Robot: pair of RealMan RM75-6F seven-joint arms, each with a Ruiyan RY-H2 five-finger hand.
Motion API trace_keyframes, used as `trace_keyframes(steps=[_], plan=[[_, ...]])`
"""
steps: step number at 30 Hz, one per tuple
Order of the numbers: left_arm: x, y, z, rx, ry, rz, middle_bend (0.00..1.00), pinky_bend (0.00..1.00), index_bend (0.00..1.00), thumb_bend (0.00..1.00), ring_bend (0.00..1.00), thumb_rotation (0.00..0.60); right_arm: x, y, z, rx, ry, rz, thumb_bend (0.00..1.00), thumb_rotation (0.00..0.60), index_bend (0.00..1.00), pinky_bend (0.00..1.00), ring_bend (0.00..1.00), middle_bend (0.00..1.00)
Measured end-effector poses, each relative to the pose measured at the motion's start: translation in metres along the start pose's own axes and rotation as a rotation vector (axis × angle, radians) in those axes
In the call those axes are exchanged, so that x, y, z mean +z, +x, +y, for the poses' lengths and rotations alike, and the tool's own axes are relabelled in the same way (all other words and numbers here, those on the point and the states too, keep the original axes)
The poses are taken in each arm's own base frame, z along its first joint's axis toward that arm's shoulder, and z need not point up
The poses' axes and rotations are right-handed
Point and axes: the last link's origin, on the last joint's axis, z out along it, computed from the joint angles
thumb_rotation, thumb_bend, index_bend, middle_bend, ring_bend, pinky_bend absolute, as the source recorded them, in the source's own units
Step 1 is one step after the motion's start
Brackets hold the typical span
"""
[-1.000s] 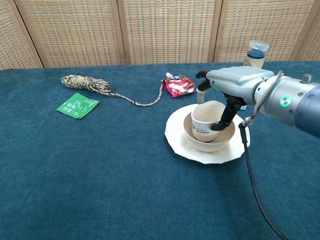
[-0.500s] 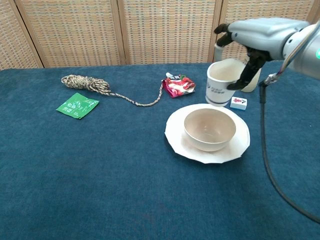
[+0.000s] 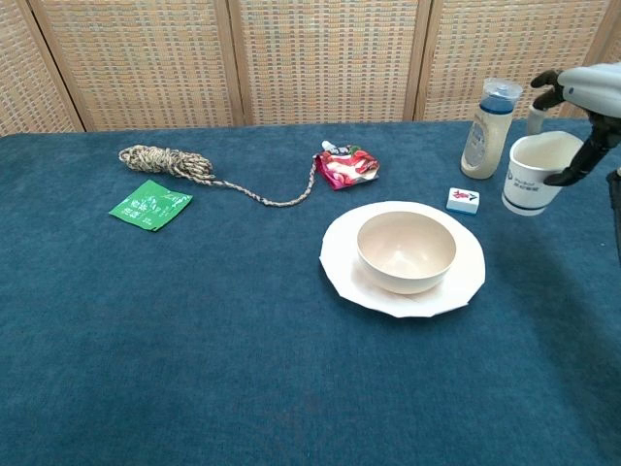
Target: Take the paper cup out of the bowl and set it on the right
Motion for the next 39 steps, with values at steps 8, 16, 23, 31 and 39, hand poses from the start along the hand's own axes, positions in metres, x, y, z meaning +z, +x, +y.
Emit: trace_keyframes(steps=[8, 16, 23, 31, 39], plan=[[0.001, 0.000, -0.001, 0.003, 0.006, -0.003, 0.00, 0.00, 0.00, 0.03, 0.00, 0.600, 0.006, -0.029, 0.024, -0.017, -0.051, -0.049, 0.38, 0.600, 0.45, 0.08, 0.00, 0.07], [0.001, 0.000, -0.001, 0.002, 0.009, -0.003, 0.00, 0.00, 0.00, 0.03, 0.00, 0.600, 0.005, -0.044, 0.031, -0.025, -0.073, -0.095, 0.28, 0.600, 0.28, 0.06, 0.00, 0.00], [0.000, 0.001, -0.002, -0.001, 0.009, 0.002, 0.00, 0.00, 0.00, 0.03, 0.00, 0.600, 0.000, -0.039, 0.032, -0.034, -0.070, -0.066, 0.22, 0.600, 0.02, 0.03, 0.00, 0.00], [0.000, 0.002, -0.002, -0.002, 0.002, 0.008, 0.00, 0.00, 0.00, 0.03, 0.00, 0.600, -0.042, -0.023, 0.046, -0.007, -0.041, 0.083, 0.21, 0.600, 0.00, 0.00, 0.00, 0.00], [-0.001, -0.002, 0.000, 0.020, -0.002, 0.005, 0.00, 0.00, 0.00, 0.03, 0.00, 0.600, -0.107, -0.040, 0.073, 0.107, 0.051, 0.174, 0.21, 0.600, 0.00, 0.00, 0.00, 0.00]])
